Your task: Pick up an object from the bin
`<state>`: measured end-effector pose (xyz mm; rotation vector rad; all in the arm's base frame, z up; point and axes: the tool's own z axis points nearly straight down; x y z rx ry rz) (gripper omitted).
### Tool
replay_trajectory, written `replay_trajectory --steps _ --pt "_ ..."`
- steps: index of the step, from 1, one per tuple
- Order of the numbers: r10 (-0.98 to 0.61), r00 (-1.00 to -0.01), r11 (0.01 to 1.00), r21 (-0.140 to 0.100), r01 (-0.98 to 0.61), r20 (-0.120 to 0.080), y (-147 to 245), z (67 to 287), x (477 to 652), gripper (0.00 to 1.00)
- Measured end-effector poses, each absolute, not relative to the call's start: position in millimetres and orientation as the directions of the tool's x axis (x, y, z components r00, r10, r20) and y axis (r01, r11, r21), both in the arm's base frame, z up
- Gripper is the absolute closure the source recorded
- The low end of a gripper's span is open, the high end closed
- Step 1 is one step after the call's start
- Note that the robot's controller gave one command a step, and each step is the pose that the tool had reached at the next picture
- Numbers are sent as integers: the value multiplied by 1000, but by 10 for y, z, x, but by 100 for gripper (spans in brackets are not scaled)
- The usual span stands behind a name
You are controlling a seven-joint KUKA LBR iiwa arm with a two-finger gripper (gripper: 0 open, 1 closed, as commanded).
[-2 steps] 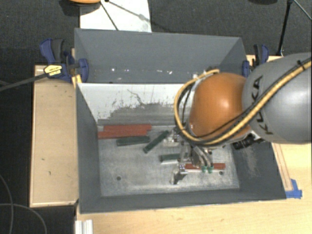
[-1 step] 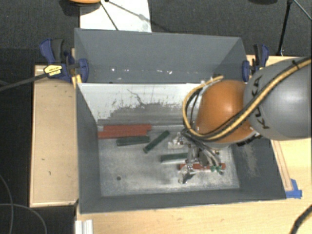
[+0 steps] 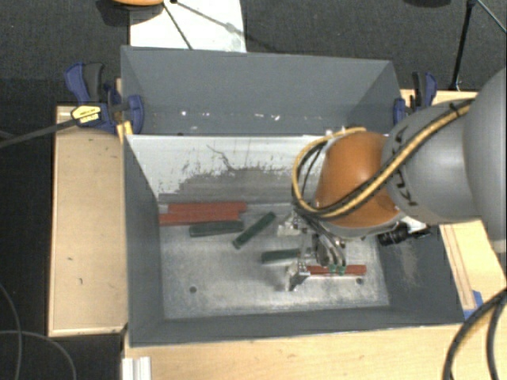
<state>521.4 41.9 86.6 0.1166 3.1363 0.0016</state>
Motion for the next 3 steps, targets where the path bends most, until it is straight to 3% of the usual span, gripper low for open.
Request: replay_trajectory --steps 1,2,3 --pt "-129 -992 992 0 -129 0 72 744 5006 0" --pt "-80 -997 997 0 -80 -5 -31 726 4967 0" --pt "-126 -992 992 -1 -126 -14 70 766 5038 100"
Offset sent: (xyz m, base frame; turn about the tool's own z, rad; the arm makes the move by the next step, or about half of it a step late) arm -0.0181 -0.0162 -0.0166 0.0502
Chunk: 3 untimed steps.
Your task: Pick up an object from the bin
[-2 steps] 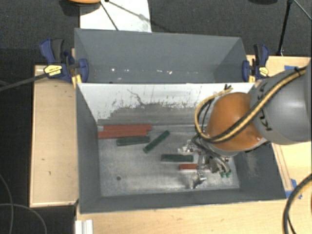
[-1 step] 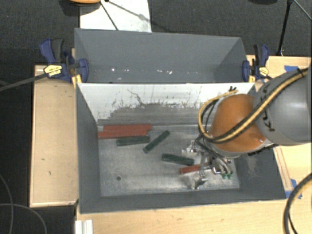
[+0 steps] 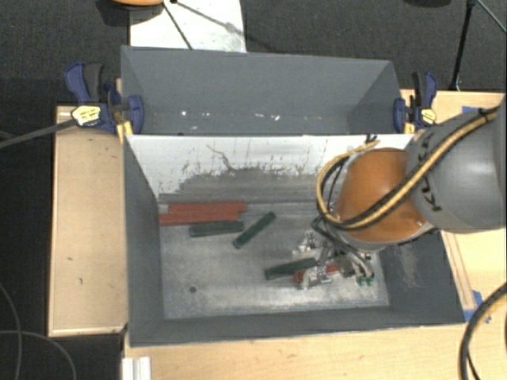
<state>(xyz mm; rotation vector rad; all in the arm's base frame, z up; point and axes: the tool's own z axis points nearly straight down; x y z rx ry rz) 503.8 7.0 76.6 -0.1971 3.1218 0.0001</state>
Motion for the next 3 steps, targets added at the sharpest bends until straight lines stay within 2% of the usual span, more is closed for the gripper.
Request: replay_trajectory --steps 2,3 --pt "-125 -992 992 0 -125 -7 70 796 5023 100" --pt "-124 -992 992 1 -124 5 72 942 5000 100"
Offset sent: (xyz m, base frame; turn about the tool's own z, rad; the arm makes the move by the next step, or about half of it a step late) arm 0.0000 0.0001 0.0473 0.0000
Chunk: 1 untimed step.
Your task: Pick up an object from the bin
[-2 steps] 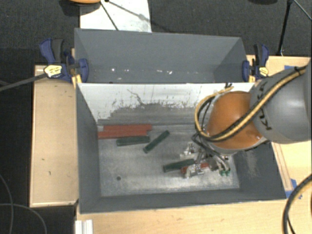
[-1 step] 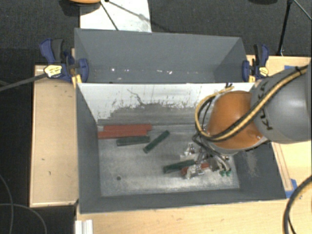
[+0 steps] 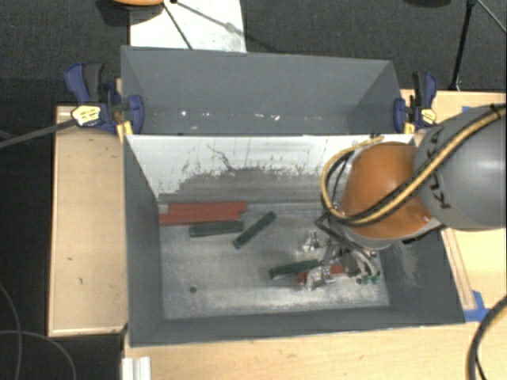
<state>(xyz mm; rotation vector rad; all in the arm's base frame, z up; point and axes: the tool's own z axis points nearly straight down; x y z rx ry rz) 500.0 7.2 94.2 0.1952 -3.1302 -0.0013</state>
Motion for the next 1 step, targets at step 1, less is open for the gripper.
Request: replay_trajectory --steps 1 --pt "-123 -992 992 1 -123 1 73 1194 5014 100"
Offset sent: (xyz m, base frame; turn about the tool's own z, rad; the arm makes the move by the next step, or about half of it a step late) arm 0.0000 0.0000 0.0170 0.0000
